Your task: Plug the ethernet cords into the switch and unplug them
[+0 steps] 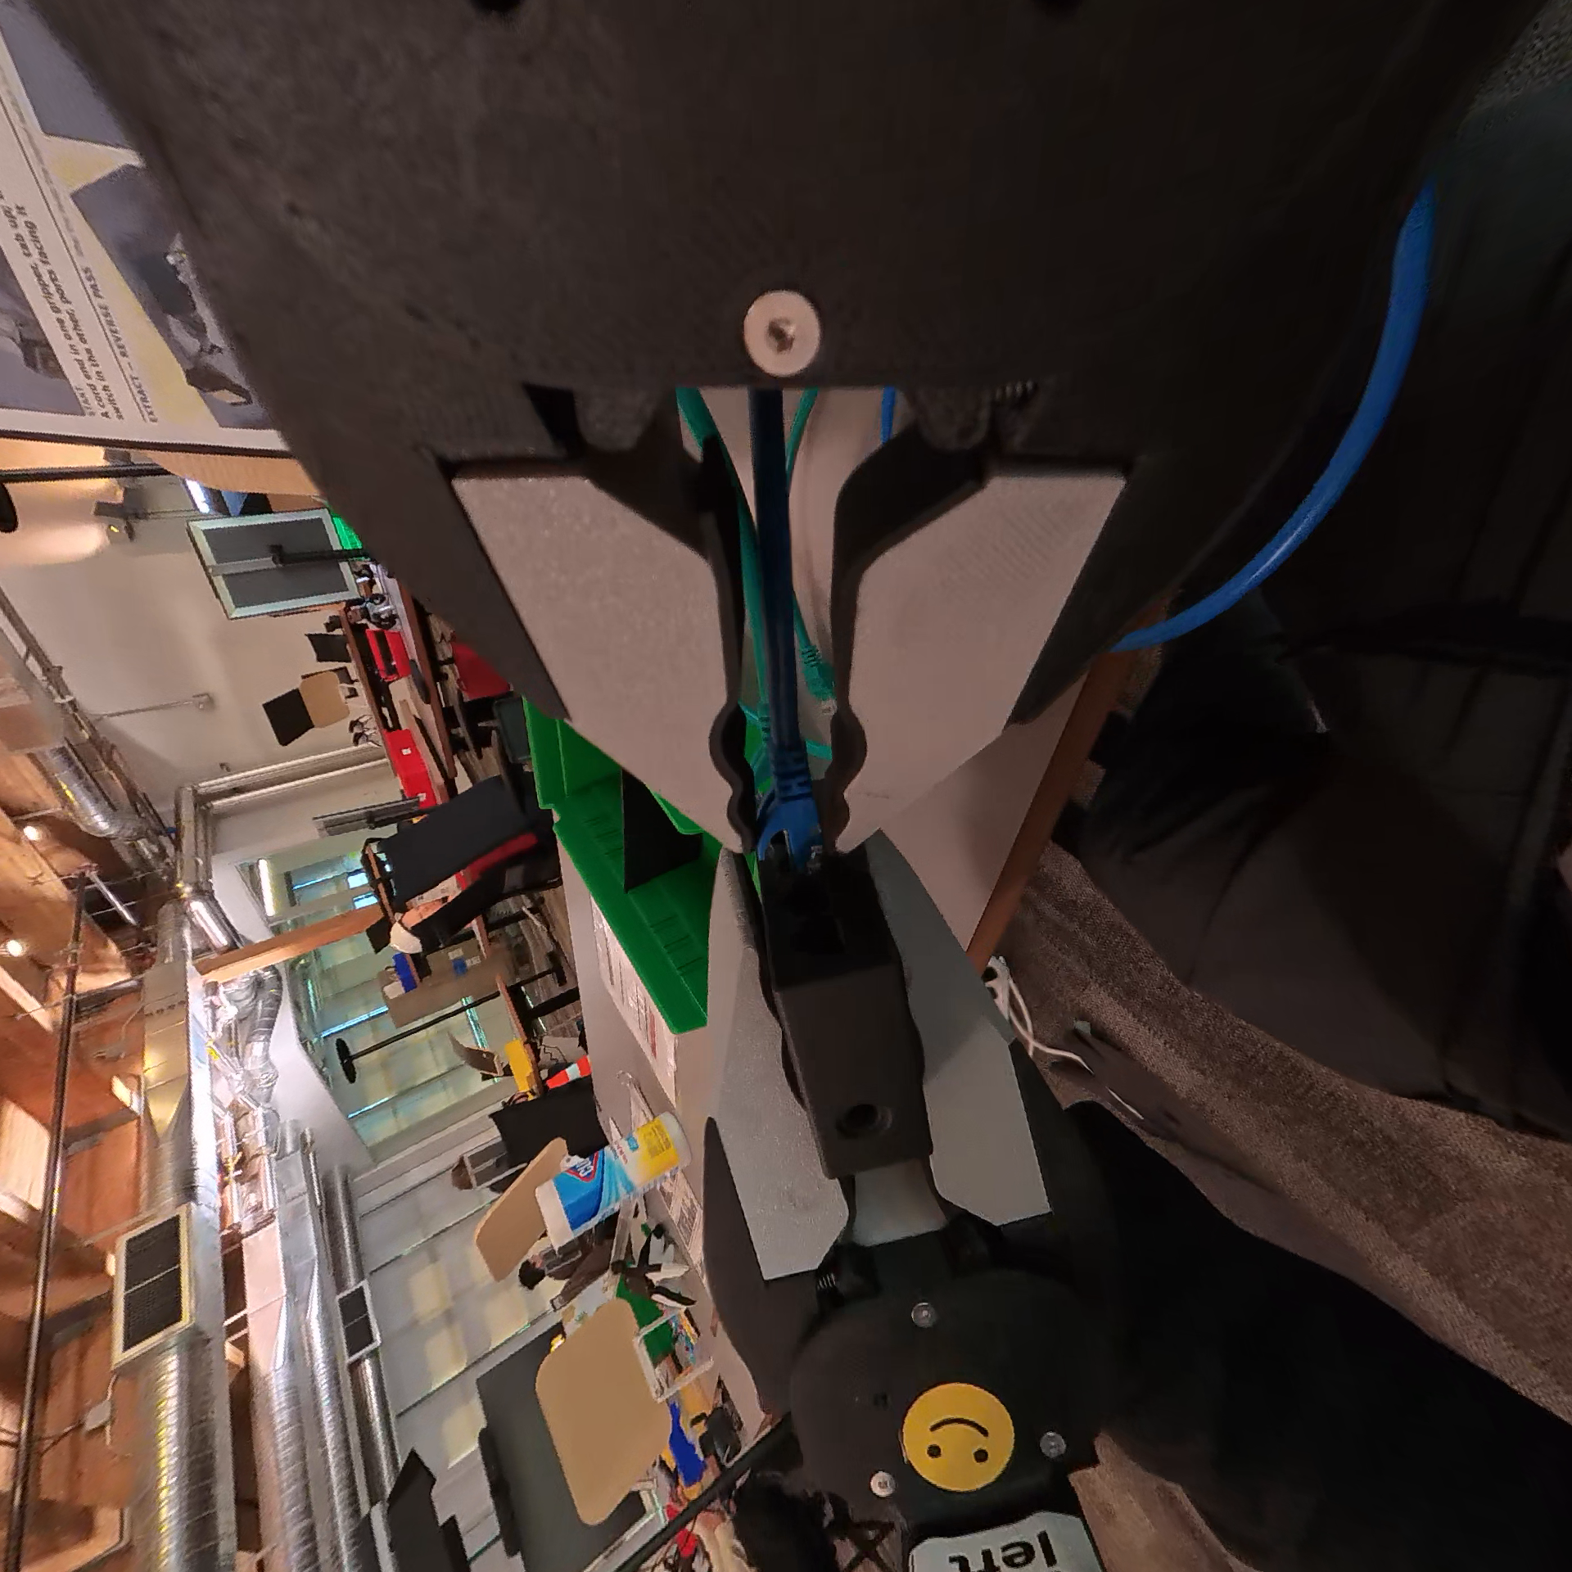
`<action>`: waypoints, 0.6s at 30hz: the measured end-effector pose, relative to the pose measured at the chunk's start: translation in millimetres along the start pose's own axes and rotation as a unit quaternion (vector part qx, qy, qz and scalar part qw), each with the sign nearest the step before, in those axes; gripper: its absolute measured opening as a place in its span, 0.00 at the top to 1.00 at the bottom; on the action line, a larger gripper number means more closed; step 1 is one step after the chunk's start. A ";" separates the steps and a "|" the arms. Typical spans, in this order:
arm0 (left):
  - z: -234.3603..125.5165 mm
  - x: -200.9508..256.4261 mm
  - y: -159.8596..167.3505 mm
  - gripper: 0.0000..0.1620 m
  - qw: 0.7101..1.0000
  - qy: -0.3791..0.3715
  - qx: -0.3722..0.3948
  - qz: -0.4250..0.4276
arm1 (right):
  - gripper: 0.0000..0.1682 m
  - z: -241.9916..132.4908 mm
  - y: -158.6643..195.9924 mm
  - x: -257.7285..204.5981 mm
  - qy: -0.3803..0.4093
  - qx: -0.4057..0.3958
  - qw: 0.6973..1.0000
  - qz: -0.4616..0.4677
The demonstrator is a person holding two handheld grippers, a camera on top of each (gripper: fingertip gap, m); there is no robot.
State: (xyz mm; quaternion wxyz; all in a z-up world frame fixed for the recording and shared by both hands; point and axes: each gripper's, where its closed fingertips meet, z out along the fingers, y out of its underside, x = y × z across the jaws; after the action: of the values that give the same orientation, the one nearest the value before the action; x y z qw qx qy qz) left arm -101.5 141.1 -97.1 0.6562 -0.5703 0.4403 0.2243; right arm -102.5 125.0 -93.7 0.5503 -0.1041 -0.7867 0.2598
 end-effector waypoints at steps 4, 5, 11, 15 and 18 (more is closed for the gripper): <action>1.5 1.1 3.4 0.83 1.000 0.003 -0.002 -0.010 | 0.93 1.9 3.9 -0.7 -0.004 0.000 1.000 0.026; 2.1 1.0 3.9 0.83 1.000 0.002 -0.003 -0.010 | 0.93 2.1 5.1 -0.9 -0.005 -0.001 1.000 0.030; 4.6 4.3 1.4 0.83 1.000 0.011 0.006 -0.017 | 0.93 -1.7 6.8 -2.0 -0.012 -0.003 1.000 0.002; 4.9 6.9 0.7 0.83 1.000 0.015 0.007 -0.013 | 0.93 -3.1 7.4 -4.5 -0.027 -0.011 0.999 -0.015; 4.7 7.7 -0.4 0.83 1.000 0.016 0.008 -0.011 | 0.93 -4.5 7.2 -5.3 -0.035 -0.013 0.999 -0.015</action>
State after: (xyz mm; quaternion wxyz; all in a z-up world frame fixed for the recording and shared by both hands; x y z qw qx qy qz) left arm -95.7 143.9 -103.4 0.6560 -0.5736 0.4460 0.2042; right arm -97.2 130.0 -100.6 0.5251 -0.0900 -0.8101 0.2447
